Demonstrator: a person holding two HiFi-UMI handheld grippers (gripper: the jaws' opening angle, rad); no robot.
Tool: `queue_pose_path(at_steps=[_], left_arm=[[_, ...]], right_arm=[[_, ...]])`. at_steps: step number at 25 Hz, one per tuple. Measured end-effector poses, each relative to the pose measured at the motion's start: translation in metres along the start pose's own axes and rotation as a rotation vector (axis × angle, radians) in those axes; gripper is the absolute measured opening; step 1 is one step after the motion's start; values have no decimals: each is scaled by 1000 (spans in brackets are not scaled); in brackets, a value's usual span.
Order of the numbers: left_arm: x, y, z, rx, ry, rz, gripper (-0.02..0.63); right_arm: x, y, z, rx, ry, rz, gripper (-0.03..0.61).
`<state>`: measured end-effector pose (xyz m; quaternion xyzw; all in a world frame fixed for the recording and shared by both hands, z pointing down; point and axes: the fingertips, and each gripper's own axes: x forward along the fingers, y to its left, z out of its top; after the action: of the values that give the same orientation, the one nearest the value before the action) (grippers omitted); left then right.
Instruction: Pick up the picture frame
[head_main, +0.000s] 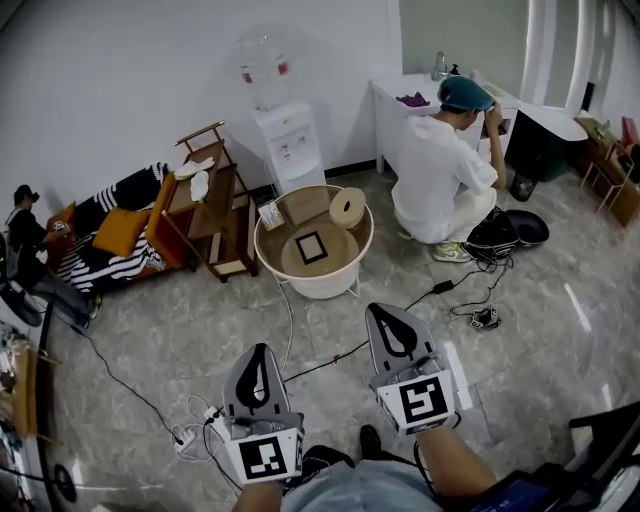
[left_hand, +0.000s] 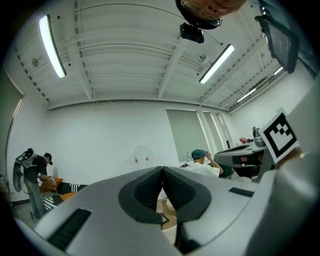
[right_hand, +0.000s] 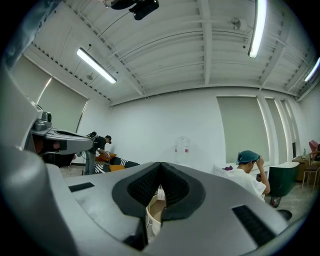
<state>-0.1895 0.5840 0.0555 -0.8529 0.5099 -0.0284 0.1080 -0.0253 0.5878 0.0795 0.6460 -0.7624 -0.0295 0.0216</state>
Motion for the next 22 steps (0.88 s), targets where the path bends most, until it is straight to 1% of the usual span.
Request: queue_pose_path(at_steps=[5, 9, 12, 16, 19, 22], left_arm=[[33, 23, -19, -18, 18, 26, 15], [73, 53, -45, -58, 39, 44, 15], [118, 85, -68, -75, 51, 42, 15], [190, 130, -92, -75, 49, 31, 15], [242, 167, -102, -78, 48, 22, 15], [286, 198, -109, -123, 45, 21, 15]], right_arm=[[50, 1, -17, -5, 32, 41, 14], [101, 2, -39, -14, 80, 51, 14], [155, 3, -59, -16, 108, 43, 14], [237, -2, -75, -21, 126, 32, 14], [298, -6, -78, -24, 145, 18, 14], [351, -8, -75, -32, 144, 3, 14]])
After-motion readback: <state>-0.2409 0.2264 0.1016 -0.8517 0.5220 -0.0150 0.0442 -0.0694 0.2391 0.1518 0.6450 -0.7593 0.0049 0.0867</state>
